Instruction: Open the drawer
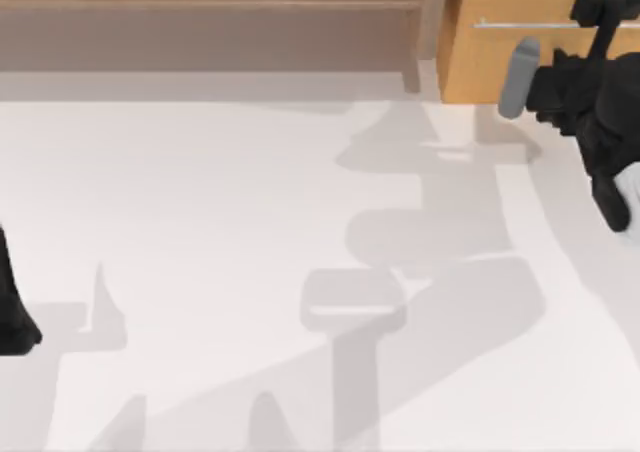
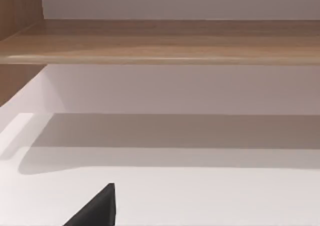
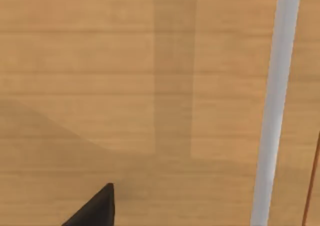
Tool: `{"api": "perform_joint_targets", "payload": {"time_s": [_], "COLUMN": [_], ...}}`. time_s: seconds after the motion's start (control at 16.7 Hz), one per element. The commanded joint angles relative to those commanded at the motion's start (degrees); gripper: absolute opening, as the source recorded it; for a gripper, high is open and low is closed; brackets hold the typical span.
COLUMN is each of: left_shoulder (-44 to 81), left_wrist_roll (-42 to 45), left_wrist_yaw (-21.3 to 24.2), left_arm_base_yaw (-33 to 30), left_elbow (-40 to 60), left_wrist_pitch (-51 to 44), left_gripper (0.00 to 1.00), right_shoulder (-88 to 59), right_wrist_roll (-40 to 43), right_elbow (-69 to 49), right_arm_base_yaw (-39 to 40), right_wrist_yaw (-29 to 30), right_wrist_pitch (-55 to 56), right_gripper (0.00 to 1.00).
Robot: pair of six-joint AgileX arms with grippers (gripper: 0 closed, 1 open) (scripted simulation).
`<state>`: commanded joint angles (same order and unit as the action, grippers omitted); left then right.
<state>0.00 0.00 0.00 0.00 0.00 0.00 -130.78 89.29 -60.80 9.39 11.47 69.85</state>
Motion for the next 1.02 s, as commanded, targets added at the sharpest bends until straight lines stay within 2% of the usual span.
{"api": "perform_joint_targets", "payload": {"time_s": [0.78, 1.02], "left_shoulder": [0.0, 0.0], "left_wrist_roll": [0.0, 0.0], "left_wrist_yaw": [0.0, 0.0], "left_arm_base_yaw": [0.0, 0.0], "left_elbow": [0.0, 0.0], "left_wrist_pitch": [0.0, 0.0], "left_gripper": [1.00, 1.00], "right_shoulder": [0.0, 0.0], "right_wrist_roll": [0.0, 0.0], "right_elbow": [0.0, 0.0], "right_arm_base_yaw": [0.0, 0.0], "right_wrist_yaw": [0.0, 0.0], "right_wrist_pitch": [0.0, 0.0], "right_gripper": [0.02, 0.00]}}
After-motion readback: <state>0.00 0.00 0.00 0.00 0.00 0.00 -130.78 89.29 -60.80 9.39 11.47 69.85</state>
